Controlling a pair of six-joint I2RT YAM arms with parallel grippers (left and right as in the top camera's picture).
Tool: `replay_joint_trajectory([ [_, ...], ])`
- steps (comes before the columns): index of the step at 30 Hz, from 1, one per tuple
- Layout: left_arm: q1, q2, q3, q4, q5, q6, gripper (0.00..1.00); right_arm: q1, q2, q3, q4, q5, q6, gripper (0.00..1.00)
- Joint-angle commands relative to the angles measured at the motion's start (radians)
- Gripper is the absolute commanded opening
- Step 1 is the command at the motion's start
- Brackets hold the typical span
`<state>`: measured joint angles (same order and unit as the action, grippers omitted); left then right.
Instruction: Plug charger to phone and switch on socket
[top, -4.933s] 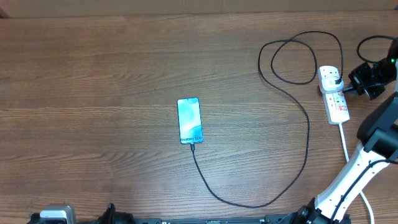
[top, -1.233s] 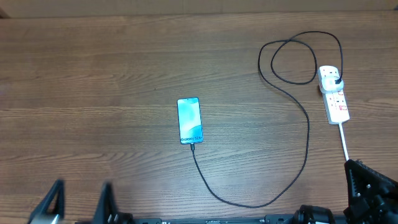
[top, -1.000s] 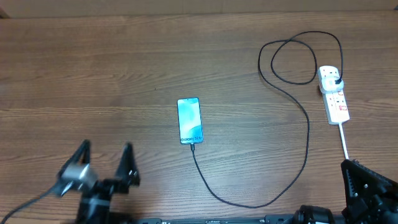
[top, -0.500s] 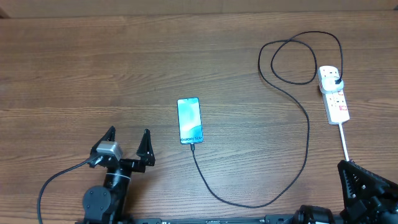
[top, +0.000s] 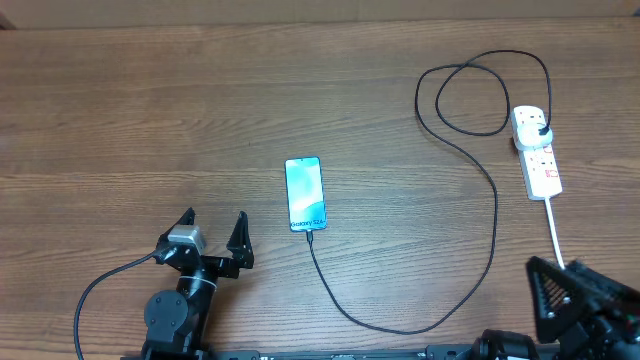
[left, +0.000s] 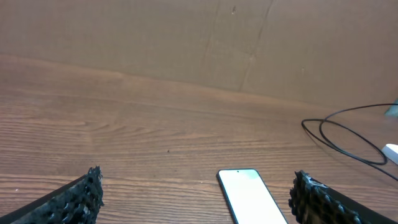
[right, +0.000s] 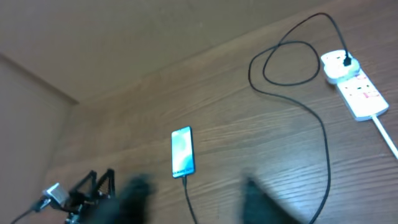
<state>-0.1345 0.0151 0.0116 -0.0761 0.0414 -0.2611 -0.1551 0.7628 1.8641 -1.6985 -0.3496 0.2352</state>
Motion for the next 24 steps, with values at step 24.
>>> replay_joint_trajectory([
  [24, 0.011, -0.010, -0.006, 0.001, 0.007, -0.011, 0.99, 0.005, -0.007, -0.082, 0.024, 0.042, -0.147, 1.00],
])
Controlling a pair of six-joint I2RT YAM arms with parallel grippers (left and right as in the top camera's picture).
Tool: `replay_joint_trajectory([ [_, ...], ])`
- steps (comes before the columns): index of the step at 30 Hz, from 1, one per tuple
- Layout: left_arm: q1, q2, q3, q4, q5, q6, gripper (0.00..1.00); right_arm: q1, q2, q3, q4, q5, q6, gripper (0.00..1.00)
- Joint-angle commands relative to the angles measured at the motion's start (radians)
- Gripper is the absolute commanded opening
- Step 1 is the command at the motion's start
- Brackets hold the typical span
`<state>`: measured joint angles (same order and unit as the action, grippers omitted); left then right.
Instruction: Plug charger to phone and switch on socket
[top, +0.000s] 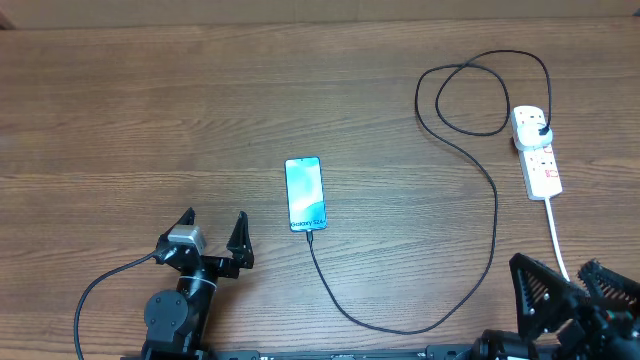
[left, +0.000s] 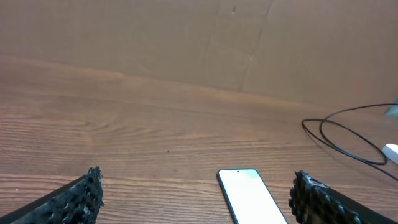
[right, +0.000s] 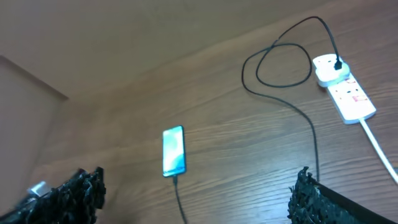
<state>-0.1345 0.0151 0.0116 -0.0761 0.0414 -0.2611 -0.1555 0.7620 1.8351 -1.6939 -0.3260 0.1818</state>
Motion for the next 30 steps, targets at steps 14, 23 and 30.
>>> replay_joint_trajectory([
  [14, 0.011, -0.010, -0.006, 0.001, 0.007, -0.011, 1.00, 0.076, -0.409, -0.869, 0.769, -0.035, -0.130, 1.00],
  [23, 0.011, -0.010, -0.006, 0.001, 0.007, -0.011, 0.99, 0.135, -0.652, -1.405, 1.340, -0.021, -0.130, 1.00],
  [30, 0.011, -0.010, -0.006, 0.001, 0.007, -0.011, 1.00, 0.138, -0.759, -1.668, 1.597, 0.072, -0.030, 1.00],
])
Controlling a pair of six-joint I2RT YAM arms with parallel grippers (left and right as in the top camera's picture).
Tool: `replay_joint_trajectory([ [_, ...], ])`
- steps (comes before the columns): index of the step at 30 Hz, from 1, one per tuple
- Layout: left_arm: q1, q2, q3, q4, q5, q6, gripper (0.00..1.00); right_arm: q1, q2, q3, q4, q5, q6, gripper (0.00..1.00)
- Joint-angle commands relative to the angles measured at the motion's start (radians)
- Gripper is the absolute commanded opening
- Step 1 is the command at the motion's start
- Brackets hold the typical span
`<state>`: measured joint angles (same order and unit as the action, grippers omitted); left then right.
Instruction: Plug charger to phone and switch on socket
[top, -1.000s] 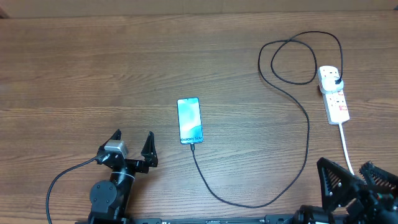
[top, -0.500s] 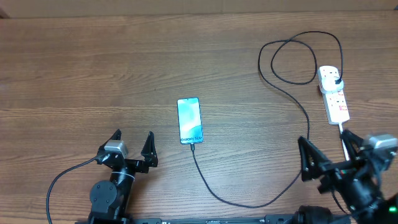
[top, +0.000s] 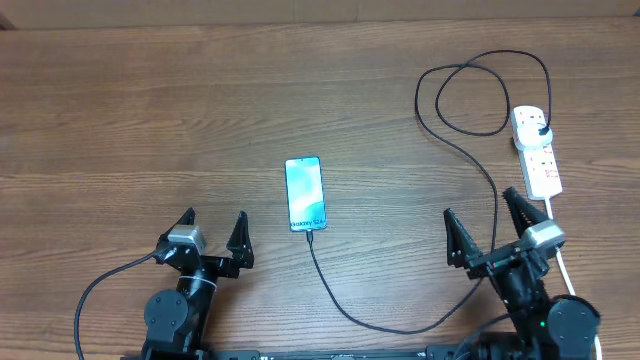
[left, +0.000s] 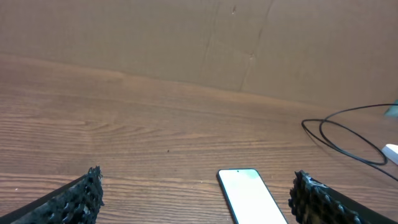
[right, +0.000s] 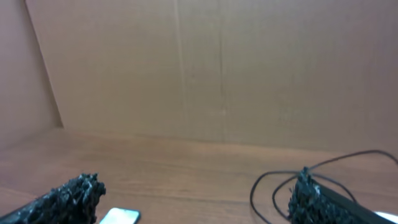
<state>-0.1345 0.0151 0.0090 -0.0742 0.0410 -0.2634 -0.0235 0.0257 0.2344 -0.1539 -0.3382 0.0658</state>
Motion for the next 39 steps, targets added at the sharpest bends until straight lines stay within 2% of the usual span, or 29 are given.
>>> replay_joint_trajectory([
  [1, 0.011, -0.010, -0.004, -0.001, 0.007, -0.009, 0.99, 0.007, -0.023, -0.089, 0.082, 0.109, 0.119, 1.00],
  [9, 0.011, -0.010, -0.004, -0.001, 0.007, -0.009, 1.00, 0.013, -0.023, -0.175, 0.173, 0.228, 0.148, 1.00],
  [15, 0.011, -0.010, -0.004, -0.001, 0.007, -0.009, 0.99, 0.013, -0.023, -0.226, 0.242, 0.233, 0.153, 1.00],
  [39, 0.011, -0.010, -0.004, -0.001, 0.007, -0.009, 1.00, 0.011, -0.021, -0.226, 0.078, 0.245, 0.174, 1.00],
])
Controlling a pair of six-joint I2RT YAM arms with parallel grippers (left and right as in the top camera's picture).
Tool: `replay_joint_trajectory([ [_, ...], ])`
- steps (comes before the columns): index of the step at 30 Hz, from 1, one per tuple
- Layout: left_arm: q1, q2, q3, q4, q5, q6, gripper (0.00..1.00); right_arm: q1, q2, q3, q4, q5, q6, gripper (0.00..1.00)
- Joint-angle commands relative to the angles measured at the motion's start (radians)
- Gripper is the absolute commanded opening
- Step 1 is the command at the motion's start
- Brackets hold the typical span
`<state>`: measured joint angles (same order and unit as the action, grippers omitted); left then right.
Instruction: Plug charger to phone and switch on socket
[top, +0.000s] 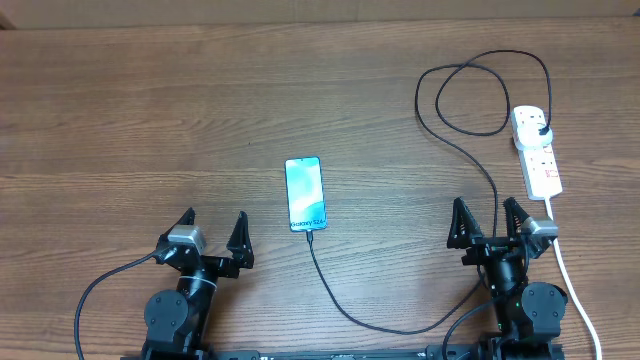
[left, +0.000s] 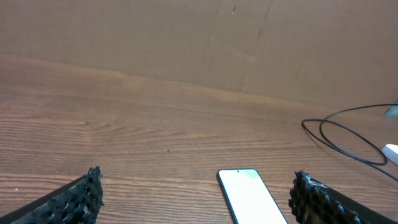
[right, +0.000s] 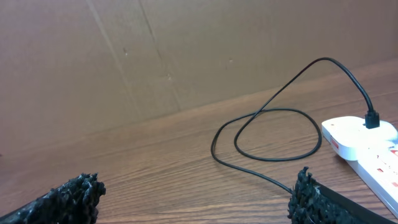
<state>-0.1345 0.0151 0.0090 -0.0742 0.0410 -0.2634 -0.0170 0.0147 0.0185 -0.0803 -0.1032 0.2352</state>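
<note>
A phone (top: 305, 194) with a lit blue screen lies flat mid-table, its near end joined to a black charger cable (top: 400, 325). The cable loops right and up to a plug on a white socket strip (top: 537, 152). My left gripper (top: 213, 233) rests open at the near left, with the phone (left: 249, 195) ahead and to its right. At the near right my right gripper (top: 490, 221) stands open, empty, below the strip (right: 367, 143), with the cable (right: 273, 130) in front of it.
The wooden table (top: 150, 110) is backed by a cardboard wall (left: 186, 37). The strip's white lead (top: 562, 270) runs down the right side past my right arm. A black cable (top: 105, 285) trails from the left arm's base.
My right gripper has drawn back a little toward the near edge and turned, its camera now facing the cable loop and socket strip. The left arm, phone and cable are unchanged.
My right arm was low at the near right corner, its camera looking down over the whole table. It then came to stand at the near right with fingers open, and now faces the socket strip. The left gripper stayed open and still throughout; the phone stayed lit with the cable in it.
</note>
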Motion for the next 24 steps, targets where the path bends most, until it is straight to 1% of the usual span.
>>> replay_joint_trajectory([
  [1, 0.011, -0.010, -0.004, -0.001, 0.007, -0.009, 0.99, 0.005, -0.010, -0.010, 0.004, 0.009, 0.004, 1.00],
  [21, 0.011, -0.012, -0.004, 0.000, 0.006, -0.008, 1.00, 0.005, -0.010, -0.010, 0.004, 0.010, 0.004, 1.00],
  [24, 0.011, -0.012, -0.004, -0.003, -0.003, 0.042, 1.00, 0.005, -0.010, -0.010, 0.004, 0.010, 0.004, 1.00],
])
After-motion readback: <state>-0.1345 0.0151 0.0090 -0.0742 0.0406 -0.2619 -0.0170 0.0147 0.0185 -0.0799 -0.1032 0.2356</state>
